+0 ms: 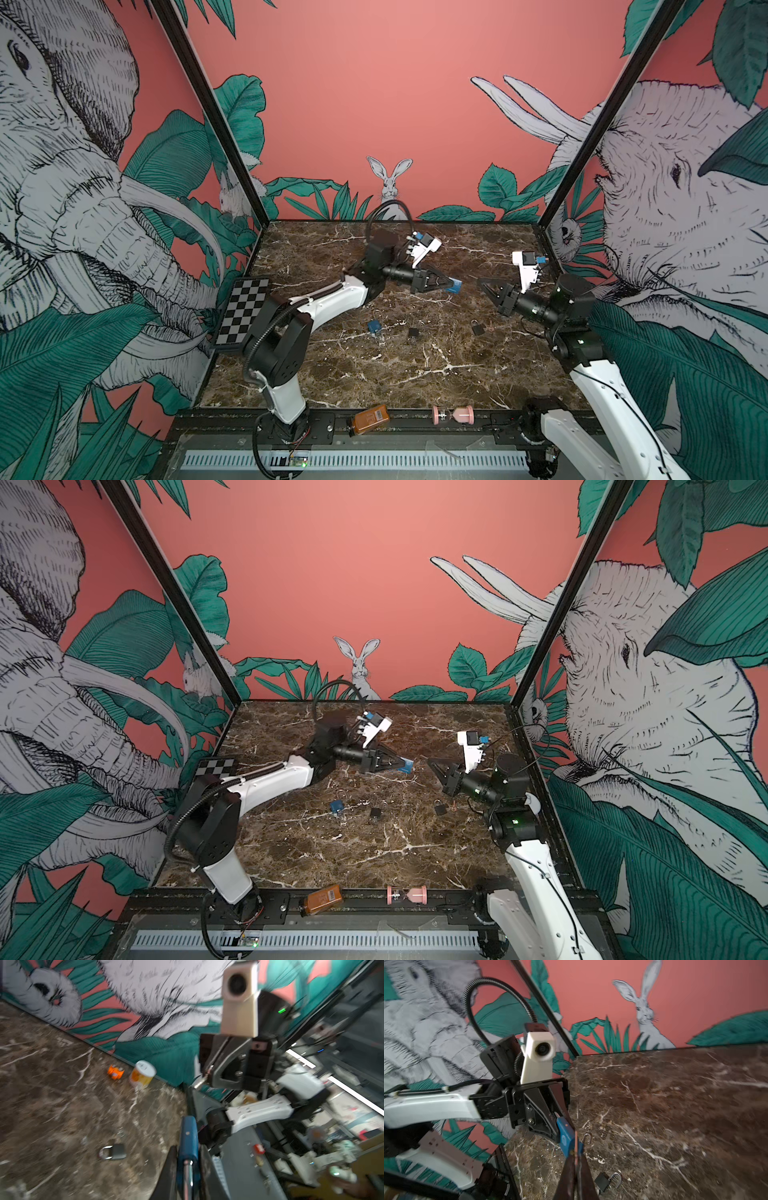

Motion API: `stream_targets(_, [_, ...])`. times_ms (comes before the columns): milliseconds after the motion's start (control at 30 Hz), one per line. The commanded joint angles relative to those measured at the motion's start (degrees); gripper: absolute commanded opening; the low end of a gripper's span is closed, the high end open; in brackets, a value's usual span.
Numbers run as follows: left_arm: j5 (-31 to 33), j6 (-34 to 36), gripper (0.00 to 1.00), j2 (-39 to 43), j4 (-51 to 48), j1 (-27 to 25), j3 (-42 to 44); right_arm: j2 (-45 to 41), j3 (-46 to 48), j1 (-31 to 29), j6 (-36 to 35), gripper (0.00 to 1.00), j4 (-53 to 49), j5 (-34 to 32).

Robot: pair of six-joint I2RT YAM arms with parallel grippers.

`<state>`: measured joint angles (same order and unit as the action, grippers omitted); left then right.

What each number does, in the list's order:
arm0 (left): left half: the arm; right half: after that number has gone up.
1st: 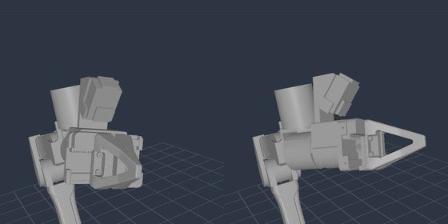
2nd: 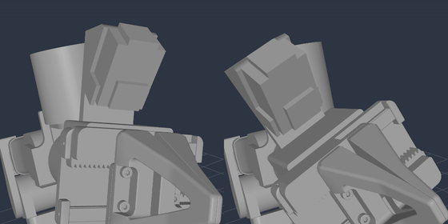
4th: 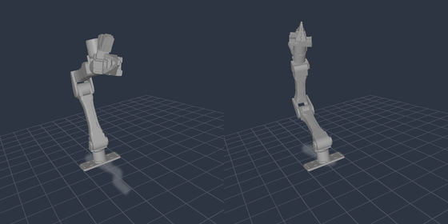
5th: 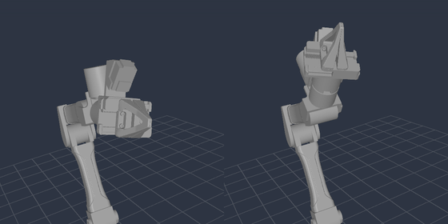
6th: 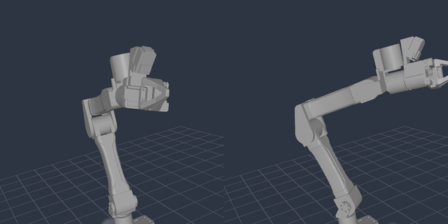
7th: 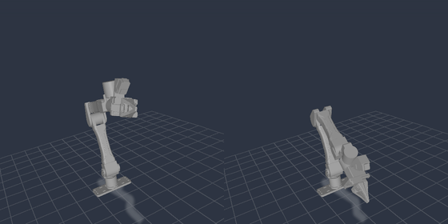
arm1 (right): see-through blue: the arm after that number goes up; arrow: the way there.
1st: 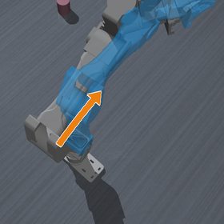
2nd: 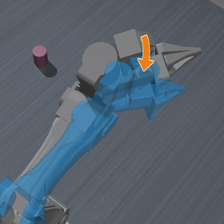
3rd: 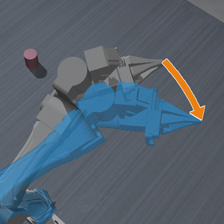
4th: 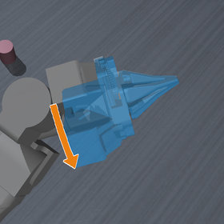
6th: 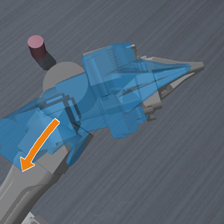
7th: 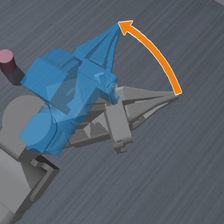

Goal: Lock with the key

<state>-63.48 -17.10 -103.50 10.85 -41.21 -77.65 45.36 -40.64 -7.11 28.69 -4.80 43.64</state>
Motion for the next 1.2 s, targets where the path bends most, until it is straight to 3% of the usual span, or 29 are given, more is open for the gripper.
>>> stream_targets(0, [5.0, 30.7, 0.00, -7.7, -45.4, -3.0, -10.1, 0.9, 4.5, -1.2, 6.2, 0.00, -4.9, -12.6])
stream_targets(67, [4.1, 32.4, 0.00, -12.1, -47.8, -3.3, -13.5, -0.2, 9.1, -3.5, 9.6, 0.00, -2.3, -18.1])
stream_targets(233, [9.3, 40.5, 0.00, -23.0, -62.3, -4.2, -25.3, -1.3, 17.6, -8.9, 16.7, 0.00, 3.6, -28.5])
stream_targets(433, [11.6, 45.7, 0.00, -31.8, -71.3, -5.7, -34.4, 3.1, 23.2, -15.1, 22.1, 0.00, 9.7, -39.9])
stream_targets(733, [14.6, 47.3, 0.00, -37.0, -75.5, -6.0, -40.1, 12.5, 25.8, -20.2, 24.6, 0.00, 21.9, -44.5])
stream_targets(1167, [19.1, 47.1, 0.00, -42.5, -76.2, -6.7, -46.6, 20.0, 27.8, -23.8, 25.2, 0.00, 28.5, -47.4])
